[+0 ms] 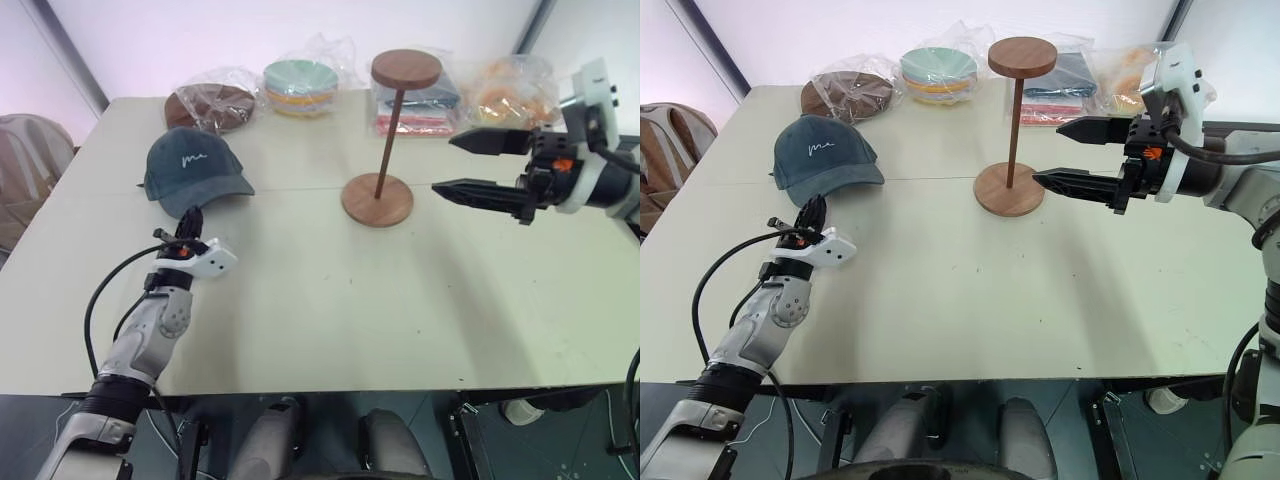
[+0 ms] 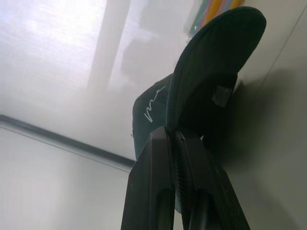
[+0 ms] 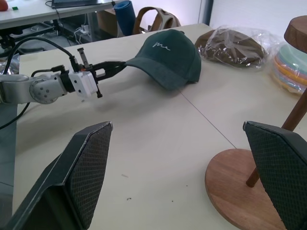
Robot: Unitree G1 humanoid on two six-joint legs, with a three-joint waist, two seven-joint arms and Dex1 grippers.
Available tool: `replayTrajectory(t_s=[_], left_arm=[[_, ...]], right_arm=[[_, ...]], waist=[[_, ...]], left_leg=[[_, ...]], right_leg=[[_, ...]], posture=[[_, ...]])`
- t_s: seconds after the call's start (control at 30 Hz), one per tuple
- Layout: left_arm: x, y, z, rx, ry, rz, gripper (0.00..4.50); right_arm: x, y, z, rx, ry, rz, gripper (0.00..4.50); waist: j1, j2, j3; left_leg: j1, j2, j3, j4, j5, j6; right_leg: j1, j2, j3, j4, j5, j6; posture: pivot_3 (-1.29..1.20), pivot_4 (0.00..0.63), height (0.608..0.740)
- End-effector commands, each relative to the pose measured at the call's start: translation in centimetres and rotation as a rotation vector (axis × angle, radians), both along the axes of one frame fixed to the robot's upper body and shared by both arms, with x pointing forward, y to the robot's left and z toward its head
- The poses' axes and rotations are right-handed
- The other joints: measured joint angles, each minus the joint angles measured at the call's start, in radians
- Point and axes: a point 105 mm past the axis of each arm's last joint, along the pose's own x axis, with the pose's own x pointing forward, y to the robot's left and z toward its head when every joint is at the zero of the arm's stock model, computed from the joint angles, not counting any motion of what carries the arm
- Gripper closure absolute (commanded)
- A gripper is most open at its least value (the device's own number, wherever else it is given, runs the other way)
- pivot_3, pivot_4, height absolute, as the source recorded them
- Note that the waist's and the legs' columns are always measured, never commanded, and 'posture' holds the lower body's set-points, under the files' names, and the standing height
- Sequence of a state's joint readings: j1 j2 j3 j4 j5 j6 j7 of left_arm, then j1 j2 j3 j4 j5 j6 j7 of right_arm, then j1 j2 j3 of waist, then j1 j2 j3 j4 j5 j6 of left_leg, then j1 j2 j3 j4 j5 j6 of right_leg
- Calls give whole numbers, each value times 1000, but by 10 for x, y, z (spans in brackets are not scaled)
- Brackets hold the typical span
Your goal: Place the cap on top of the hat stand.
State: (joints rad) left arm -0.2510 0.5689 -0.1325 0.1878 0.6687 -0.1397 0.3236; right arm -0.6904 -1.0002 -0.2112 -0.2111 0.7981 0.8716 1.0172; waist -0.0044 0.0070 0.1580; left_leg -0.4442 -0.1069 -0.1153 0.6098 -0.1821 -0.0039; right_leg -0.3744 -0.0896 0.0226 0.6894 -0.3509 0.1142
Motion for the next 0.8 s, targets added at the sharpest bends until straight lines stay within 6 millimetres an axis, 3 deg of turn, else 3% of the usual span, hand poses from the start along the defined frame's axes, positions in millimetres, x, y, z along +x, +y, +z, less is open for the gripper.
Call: replayTrajectory(t_s=[0.03,0.43,0.8], left_arm=[[0,-6,38,14,-117,-26,4351],[1,-33,105,9,-281,-103,4351],[5,-89,167,33,-427,-311,4351]], right_arm=[[-4,1,14,-3,-63,8,0],[-2,1,15,2,-67,6,0],[6,-6,21,13,-113,-38,0]], waist=[[1,0,0],[17,-1,0],[18,-3,2]], left_leg=[[0,0,0,0,0,0],[-1,0,0,1,0,0],[-1,0,0,2,0,0]], right_leg=[[0,0,0,0,0,0],[0,0,0,0,0,0],[0,1,-1,0,1,1]], posture=[[0,150,740],[0,150,740],[0,150,740]])
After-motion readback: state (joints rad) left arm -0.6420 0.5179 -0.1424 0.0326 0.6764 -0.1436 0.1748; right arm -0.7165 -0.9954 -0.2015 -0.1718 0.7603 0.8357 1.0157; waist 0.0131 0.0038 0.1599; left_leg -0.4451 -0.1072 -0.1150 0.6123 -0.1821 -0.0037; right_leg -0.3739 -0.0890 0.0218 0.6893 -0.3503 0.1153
